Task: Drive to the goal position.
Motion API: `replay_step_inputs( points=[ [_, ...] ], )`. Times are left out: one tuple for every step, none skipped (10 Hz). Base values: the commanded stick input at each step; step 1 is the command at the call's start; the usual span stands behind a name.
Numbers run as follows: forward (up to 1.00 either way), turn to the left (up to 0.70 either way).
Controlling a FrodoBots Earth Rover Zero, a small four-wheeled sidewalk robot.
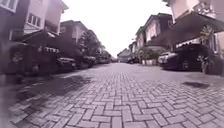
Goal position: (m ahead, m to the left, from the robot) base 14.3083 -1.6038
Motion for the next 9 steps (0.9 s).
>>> replay_step_inputs(
  points=[
    [0.69,0.03],
    [0.69,0.03],
    [0.69,0.03],
    [0.69,0.03],
    [0.69,0.03],
    [0.69,0.03],
    [0.69,0.03],
    [0.69,0.03],
    [0.69,0.03]
  ],
)
